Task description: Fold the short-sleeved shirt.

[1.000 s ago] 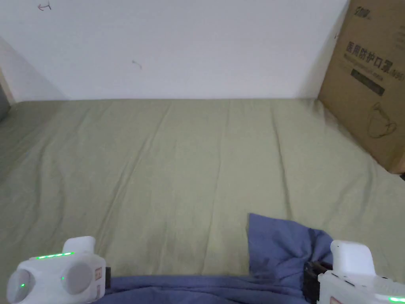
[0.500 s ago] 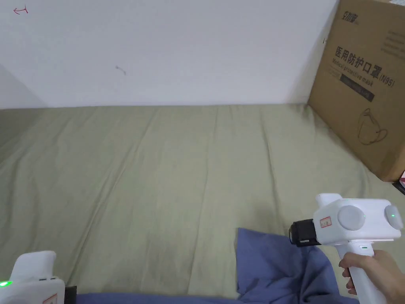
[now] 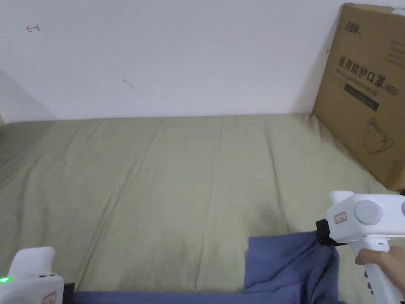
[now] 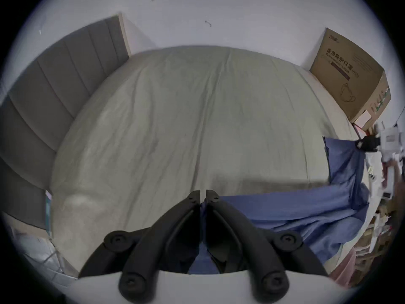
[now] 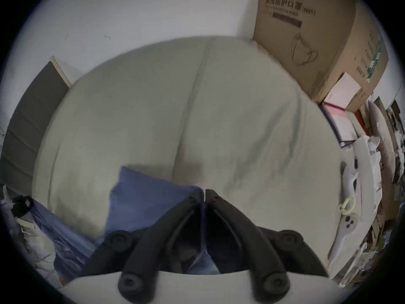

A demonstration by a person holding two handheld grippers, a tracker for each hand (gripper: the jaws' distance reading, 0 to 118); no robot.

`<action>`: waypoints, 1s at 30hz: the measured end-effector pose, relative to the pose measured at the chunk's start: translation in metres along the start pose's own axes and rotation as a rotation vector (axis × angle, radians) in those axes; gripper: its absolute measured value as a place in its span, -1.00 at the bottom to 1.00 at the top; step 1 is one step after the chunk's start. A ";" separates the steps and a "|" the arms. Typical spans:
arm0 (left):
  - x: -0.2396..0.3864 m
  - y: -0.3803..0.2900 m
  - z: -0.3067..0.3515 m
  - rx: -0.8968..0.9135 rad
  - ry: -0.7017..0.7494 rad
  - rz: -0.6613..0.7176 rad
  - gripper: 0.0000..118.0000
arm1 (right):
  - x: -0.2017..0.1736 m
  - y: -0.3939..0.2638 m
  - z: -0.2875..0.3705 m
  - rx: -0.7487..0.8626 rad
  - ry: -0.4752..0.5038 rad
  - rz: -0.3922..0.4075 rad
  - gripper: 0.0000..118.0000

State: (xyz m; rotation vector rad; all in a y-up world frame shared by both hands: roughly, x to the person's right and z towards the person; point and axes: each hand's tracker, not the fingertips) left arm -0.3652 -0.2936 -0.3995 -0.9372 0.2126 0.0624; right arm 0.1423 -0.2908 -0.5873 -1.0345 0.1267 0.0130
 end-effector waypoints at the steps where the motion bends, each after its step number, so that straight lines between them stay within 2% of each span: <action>1: -0.001 0.003 0.008 0.027 0.021 -0.010 -0.94 | -0.001 0.004 0.014 0.041 -0.023 0.003 -0.94; 3: -0.008 0.011 0.027 0.049 0.002 0.003 -0.94 | 0.000 0.013 0.045 0.103 -0.028 0.015 -0.94; 9: -0.025 0.052 0.092 0.211 0.010 0.023 -0.94 | 0.016 0.038 0.147 0.290 0.003 -0.093 -0.94; 10: -0.027 0.061 0.105 0.242 0.006 0.020 -0.94 | 0.018 0.043 0.164 0.315 0.027 -0.100 -0.94; 17: -0.030 0.140 0.180 0.404 0.059 0.052 -0.95 | 0.005 0.080 0.269 0.523 0.000 -0.115 -0.94; 26: -0.042 0.268 0.234 0.529 0.139 0.075 -0.95 | -0.025 0.180 0.340 0.664 0.027 -0.176 -0.94; 30: -0.048 0.325 0.245 0.582 0.192 0.083 -0.95 | -0.046 0.235 0.361 0.722 0.020 -0.173 -0.94</action>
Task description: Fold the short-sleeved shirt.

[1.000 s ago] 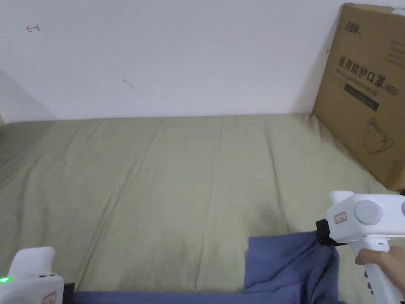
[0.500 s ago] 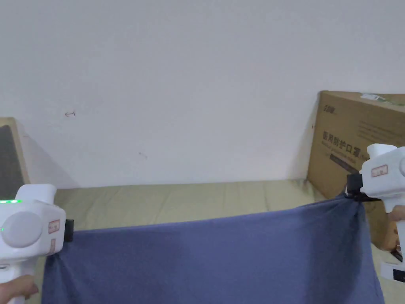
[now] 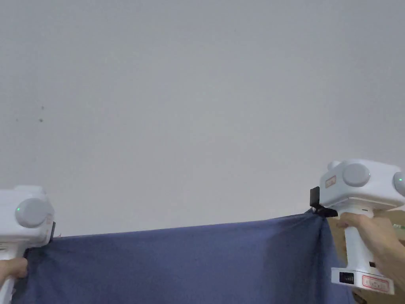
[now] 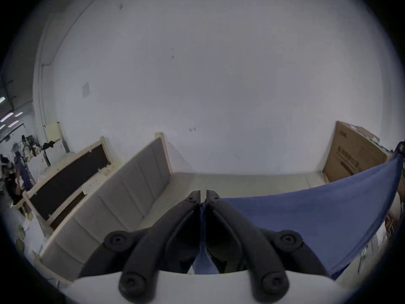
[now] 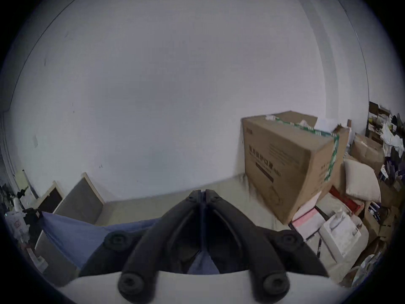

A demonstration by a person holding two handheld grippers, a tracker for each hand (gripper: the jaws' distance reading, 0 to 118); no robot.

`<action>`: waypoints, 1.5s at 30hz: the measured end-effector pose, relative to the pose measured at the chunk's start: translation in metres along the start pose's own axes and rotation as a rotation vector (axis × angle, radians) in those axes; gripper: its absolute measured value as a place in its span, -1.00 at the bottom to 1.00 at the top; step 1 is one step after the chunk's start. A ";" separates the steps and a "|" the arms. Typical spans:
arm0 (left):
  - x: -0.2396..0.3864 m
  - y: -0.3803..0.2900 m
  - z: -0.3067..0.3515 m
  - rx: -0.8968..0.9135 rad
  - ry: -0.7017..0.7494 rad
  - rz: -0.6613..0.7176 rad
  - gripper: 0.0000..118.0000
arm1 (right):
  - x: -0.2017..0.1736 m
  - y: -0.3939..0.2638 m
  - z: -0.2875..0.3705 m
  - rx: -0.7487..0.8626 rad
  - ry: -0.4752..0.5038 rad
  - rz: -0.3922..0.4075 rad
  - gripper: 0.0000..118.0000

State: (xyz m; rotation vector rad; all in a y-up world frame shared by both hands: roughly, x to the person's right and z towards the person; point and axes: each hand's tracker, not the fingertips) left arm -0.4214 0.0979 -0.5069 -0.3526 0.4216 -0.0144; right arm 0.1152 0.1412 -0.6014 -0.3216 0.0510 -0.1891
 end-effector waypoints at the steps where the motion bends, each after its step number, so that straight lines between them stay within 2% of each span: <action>1: -0.001 0.010 -0.004 0.013 0.018 0.026 -0.95 | -0.009 0.011 -0.004 0.008 -0.004 0.000 -0.94; 4: -0.008 0.049 -0.024 0.074 0.044 0.074 -0.95 | -0.031 0.039 -0.012 0.047 -0.013 0.036 -0.94; 6: -0.010 0.071 -0.029 0.105 0.080 0.005 -0.95 | -0.040 0.056 -0.016 0.064 -0.007 0.039 -0.94; 9: -0.017 0.093 -0.032 0.142 0.083 0.031 -0.95 | -0.050 0.072 -0.017 0.097 0.004 0.035 -0.94; 12: -0.018 0.094 -0.016 0.169 0.077 0.076 -0.95 | -0.052 0.073 -0.017 0.125 0.018 0.030 -0.94; 16: -0.013 0.076 -0.029 0.142 0.119 0.042 -0.95 | -0.054 0.052 -0.030 0.099 0.029 0.042 -0.94; 20: 0.001 0.029 -0.063 0.065 0.100 0.051 -0.95 | -0.048 0.010 -0.066 0.010 -0.013 0.074 -0.94; 24: 0.022 -0.036 -0.126 -0.066 0.129 -0.027 -0.95 | -0.035 -0.053 -0.118 -0.126 -0.035 0.076 -0.94; 30: 0.065 -0.184 -0.225 -0.267 0.139 -0.151 -0.95 | -0.011 -0.185 -0.212 -0.370 -0.109 0.115 -0.94; 33: 0.077 -0.252 -0.261 -0.347 0.147 -0.161 -0.95 | 0.003 -0.254 -0.246 -0.482 -0.140 0.141 -0.94; 39: 0.072 -0.349 -0.279 -0.513 0.150 -0.113 -0.95 | 0.031 -0.363 -0.279 -0.678 -0.151 0.137 -0.94; 41: 0.070 -0.365 -0.279 -0.548 0.168 -0.149 -0.95 | 0.037 -0.384 -0.278 -0.710 -0.146 0.134 -0.94; 45: 0.064 -0.375 -0.246 -0.538 0.149 -0.129 -0.95 | 0.044 -0.398 -0.257 -0.713 -0.139 0.131 -0.94</action>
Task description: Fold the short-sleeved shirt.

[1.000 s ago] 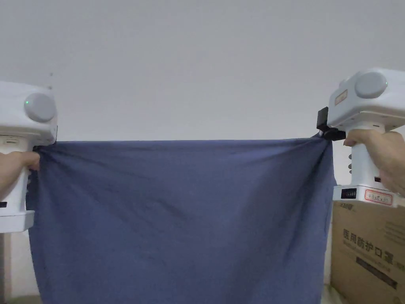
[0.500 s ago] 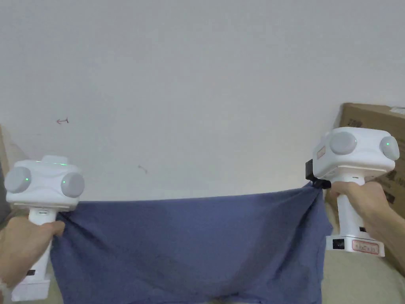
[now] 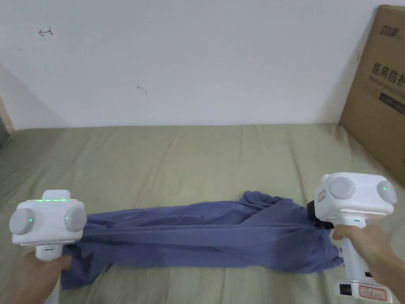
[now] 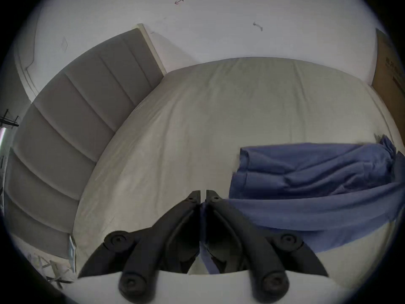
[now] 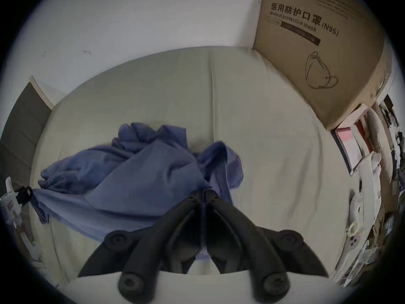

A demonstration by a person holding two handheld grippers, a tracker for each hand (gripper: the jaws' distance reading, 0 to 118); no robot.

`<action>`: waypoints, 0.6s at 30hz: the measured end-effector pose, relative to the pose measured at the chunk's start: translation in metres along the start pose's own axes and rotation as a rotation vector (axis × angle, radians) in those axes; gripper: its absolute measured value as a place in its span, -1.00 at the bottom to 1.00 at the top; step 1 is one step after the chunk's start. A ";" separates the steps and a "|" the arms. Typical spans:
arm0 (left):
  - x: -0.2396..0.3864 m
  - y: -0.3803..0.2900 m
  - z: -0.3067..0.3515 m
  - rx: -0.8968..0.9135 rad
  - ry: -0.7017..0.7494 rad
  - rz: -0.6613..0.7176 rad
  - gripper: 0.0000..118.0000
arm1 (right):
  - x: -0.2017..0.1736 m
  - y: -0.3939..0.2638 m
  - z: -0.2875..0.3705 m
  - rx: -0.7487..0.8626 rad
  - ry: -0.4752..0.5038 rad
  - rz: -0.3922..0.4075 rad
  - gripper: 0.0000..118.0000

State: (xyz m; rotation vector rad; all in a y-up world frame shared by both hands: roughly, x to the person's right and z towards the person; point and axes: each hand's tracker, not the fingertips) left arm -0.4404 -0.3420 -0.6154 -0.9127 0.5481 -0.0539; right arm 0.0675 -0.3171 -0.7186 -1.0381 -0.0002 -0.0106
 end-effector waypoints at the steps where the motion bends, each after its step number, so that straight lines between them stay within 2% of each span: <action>1: -0.004 -0.004 0.008 0.007 -0.009 0.000 -0.95 | 0.002 -0.006 0.007 0.007 0.008 0.007 -0.94; 6: -0.027 -0.042 0.057 0.115 0.001 -0.031 -0.95 | 0.015 -0.054 0.064 0.081 0.024 0.016 -0.94; 9: -0.044 -0.084 0.088 0.090 0.040 -0.094 -0.95 | 0.027 -0.097 0.094 0.080 0.032 0.024 -0.94; 18: -0.092 -0.240 0.186 0.097 -0.016 -0.105 -0.95 | 0.062 -0.270 0.170 0.017 0.033 0.007 -0.94</action>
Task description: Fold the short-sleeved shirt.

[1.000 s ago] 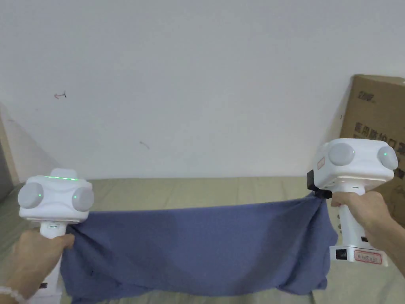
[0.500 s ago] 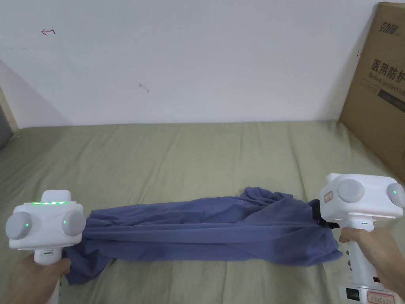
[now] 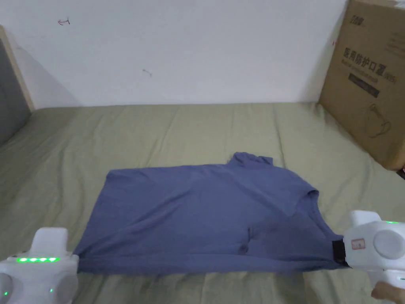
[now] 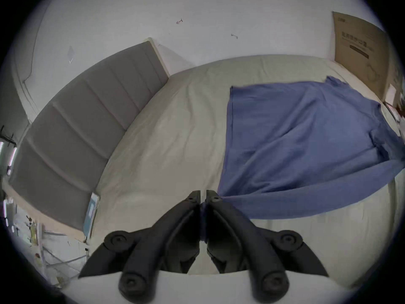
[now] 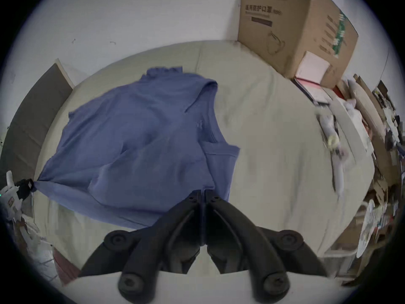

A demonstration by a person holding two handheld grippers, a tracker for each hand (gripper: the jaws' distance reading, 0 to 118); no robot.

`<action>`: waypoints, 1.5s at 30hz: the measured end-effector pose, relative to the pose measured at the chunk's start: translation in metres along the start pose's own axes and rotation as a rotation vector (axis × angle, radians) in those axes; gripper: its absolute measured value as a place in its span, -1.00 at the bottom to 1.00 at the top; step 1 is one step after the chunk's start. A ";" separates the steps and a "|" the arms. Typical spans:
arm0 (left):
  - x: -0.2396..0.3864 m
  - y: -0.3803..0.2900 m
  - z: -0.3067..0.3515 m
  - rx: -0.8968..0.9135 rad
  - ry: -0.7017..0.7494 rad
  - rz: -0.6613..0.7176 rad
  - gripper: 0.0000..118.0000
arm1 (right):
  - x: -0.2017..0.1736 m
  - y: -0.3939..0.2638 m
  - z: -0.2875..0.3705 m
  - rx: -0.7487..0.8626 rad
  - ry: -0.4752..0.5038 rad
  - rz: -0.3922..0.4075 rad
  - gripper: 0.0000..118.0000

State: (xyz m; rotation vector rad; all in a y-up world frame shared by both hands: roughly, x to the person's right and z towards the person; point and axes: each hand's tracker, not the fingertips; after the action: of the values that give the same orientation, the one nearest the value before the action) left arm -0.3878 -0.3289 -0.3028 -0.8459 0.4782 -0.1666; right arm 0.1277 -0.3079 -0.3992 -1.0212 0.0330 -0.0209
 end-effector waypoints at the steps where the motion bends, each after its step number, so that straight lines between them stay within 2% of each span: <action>1: -0.002 -0.017 0.009 -0.022 -0.010 -0.017 -0.95 | 0.002 -0.021 0.005 -0.018 -0.003 0.010 -0.94; 4: -0.010 -0.058 0.031 -0.063 -0.036 -0.017 -0.95 | 0.013 -0.070 0.026 -0.032 0.000 -0.015 -0.94; 5: -0.013 -0.072 0.038 -0.061 -0.035 -0.007 -0.95 | 0.016 -0.084 0.032 -0.023 0.009 -0.058 -0.94; 7: -0.015 -0.090 0.043 -0.087 -0.039 -0.018 -0.95 | 0.021 -0.105 0.035 -0.052 0.013 -0.094 -0.94; 12: -0.023 -0.108 0.048 -0.113 -0.119 0.058 -0.93 | 0.027 -0.124 0.034 -0.039 0.034 -0.141 -0.94; 13: -0.024 -0.107 0.048 -0.121 -0.127 0.062 -0.86 | 0.028 -0.122 0.032 -0.028 0.042 -0.162 -0.94; 14: -0.024 -0.106 0.049 -0.132 -0.121 0.072 -0.64 | 0.028 -0.120 0.032 -0.026 0.047 -0.178 -0.88; 15: -0.025 -0.105 0.052 -0.134 -0.123 0.082 -0.27 | 0.027 -0.120 0.033 -0.025 0.049 -0.181 -0.68; 16: -0.028 -0.105 0.054 -0.128 -0.147 0.104 0.27 | 0.025 -0.119 0.035 -0.024 0.044 -0.180 -0.19; 17: -0.031 -0.105 0.058 -0.102 -0.173 0.116 0.62 | 0.024 -0.119 0.038 -0.016 0.029 -0.168 0.20; 18: -0.032 -0.105 0.062 -0.102 -0.175 0.115 0.84 | 0.023 -0.119 0.041 -0.007 0.020 -0.146 0.36; 20: -0.034 -0.103 0.075 -0.080 -0.182 0.115 0.82 | 0.019 -0.120 0.053 0.029 -0.001 -0.089 0.36; 22: -0.037 -0.104 0.084 -0.065 -0.186 0.112 0.79 | 0.016 -0.120 0.064 0.060 -0.012 -0.041 0.32; 23: -0.038 -0.105 0.089 -0.056 -0.197 0.120 0.66 | 0.014 -0.121 0.070 0.077 -0.009 -0.019 0.17; 24: -0.040 -0.107 0.094 -0.046 -0.214 0.128 0.33 | 0.011 -0.123 0.075 0.091 -0.004 -0.001 -0.18; 25: -0.040 -0.109 0.099 -0.035 -0.240 0.125 -0.45 | 0.008 -0.127 0.079 0.106 -0.012 0.005 -0.77; 26: -0.040 -0.112 0.102 -0.043 -0.244 0.109 -0.98 | 0.004 -0.131 0.080 0.117 -0.020 0.010 -0.96; 27: -0.039 -0.114 0.103 -0.049 -0.241 0.109 -1.00 | 0.002 -0.134 0.079 0.113 -0.020 0.010 -0.97; 29: -0.039 -0.123 0.105 -0.063 -0.234 0.117 -1.00 | 0.001 -0.143 0.076 0.099 0.026 -0.010 -1.00; 34: -0.047 -0.140 0.099 -0.094 -0.249 0.171 -0.99 | -0.004 -0.157 0.064 0.053 0.040 -0.022 -1.00; 35: -0.050 -0.140 0.096 -0.105 -0.238 0.165 -0.92 | -0.004 -0.157 0.062 0.041 0.038 -0.017 -1.00; 36: -0.051 -0.139 0.093 -0.127 -0.220 0.156 -0.59 | -0.005 -0.157 0.060 0.030 0.030 -0.014 -1.00; 37: -0.052 -0.139 0.087 -0.140 -0.218 0.158 0.09 | -0.005 -0.158 0.058 0.023 0.030 -0.013 -1.00; 38: -0.053 -0.139 0.082 -0.140 -0.222 0.169 0.48 | -0.004 -0.158 0.057 0.021 0.032 -0.016 -1.00; 39: -0.054 -0.138 0.077 -0.144 -0.228 0.180 0.67 | -0.004 -0.158 0.055 0.015 0.034 -0.021 -1.00; 44: -0.041 -0.129 0.050 -0.181 -0.258 0.173 0.64 | -0.003 -0.156 0.049 -0.011 0.046 -0.053 -1.00; 45: -0.038 -0.127 0.043 -0.199 -0.252 0.157 0.44 | -0.003 -0.156 0.048 -0.015 0.046 -0.055 -1.00</action>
State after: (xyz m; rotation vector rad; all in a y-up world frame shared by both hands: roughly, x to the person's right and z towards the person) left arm -0.3950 -0.3705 -0.1703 -1.0043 0.3248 0.1336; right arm 0.1267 -0.3486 -0.2406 -1.0369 0.0470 -0.0944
